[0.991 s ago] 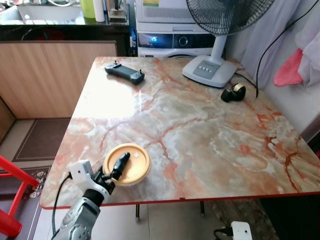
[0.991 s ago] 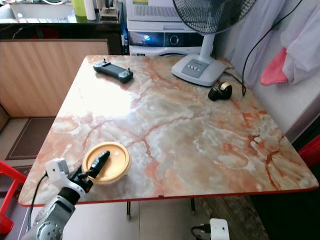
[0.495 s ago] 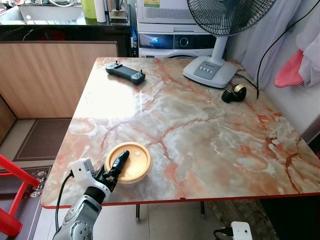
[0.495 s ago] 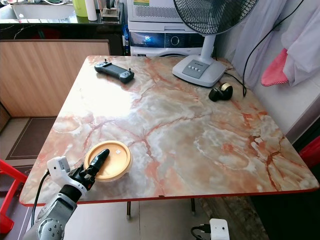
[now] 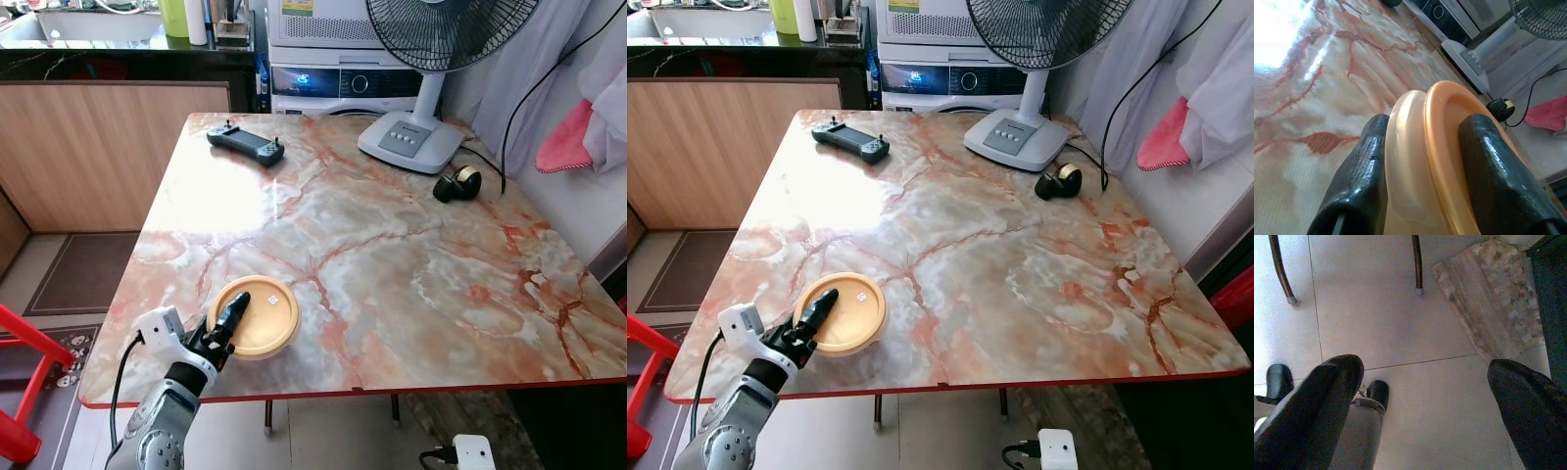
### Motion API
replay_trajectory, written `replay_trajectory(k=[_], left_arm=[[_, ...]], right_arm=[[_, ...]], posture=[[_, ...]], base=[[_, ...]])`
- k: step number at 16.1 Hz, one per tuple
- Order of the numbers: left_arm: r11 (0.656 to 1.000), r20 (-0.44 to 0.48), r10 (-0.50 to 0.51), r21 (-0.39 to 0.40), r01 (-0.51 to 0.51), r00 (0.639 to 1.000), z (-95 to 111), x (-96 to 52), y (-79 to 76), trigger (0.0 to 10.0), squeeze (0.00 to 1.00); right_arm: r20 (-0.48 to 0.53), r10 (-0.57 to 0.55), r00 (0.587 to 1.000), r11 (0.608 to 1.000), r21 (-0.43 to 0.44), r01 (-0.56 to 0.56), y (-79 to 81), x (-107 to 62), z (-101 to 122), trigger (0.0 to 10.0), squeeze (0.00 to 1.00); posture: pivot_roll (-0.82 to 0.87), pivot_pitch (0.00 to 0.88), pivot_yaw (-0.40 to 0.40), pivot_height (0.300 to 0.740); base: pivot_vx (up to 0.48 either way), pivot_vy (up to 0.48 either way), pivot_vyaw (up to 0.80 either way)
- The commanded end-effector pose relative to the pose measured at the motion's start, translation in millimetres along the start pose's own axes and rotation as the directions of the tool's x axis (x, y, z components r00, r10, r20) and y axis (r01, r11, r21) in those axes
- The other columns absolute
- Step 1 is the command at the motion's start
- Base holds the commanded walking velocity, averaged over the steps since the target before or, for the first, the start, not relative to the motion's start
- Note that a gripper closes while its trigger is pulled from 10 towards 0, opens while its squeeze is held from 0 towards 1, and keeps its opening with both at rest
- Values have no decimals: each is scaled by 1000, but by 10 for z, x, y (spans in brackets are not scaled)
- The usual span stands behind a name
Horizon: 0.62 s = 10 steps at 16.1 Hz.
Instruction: Restocking fridge
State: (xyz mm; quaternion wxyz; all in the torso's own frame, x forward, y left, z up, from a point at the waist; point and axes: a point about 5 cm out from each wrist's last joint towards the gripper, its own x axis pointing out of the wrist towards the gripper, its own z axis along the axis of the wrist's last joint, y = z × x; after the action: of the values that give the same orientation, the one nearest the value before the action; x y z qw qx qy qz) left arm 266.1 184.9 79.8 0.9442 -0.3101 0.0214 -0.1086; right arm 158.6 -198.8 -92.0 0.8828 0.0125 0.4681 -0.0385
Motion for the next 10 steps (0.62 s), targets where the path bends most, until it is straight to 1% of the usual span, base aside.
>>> replay_trajectory(k=[1, 5, 10], left_arm=[[999, -23, 28, -14, -29, 999, -72, -11, 37, 0, 0], [999, 3, 37, -14, -37, 999, -29, -4, 53, 0, 0], [999, 30, 36, -2, -36, 999, 28, 11, 30, 0, 0]], right_arm=[[-13, -7, 1000, 1000, -8, 7, -45, -9, -28, 10000, 0], [-12, -4, 1000, 1000, -15, 4, -48, -7, -18, 10000, 0], [-11, 1, 1000, 1000, -22, -1, -43, -3, -2, 10000, 0]], posture=[[79, 26, -109, 740], [81, 28, -113, 740], [87, 30, -114, 740]], base=[[0, 0, 0], [0, 0, 0], [0, 0, 0]])
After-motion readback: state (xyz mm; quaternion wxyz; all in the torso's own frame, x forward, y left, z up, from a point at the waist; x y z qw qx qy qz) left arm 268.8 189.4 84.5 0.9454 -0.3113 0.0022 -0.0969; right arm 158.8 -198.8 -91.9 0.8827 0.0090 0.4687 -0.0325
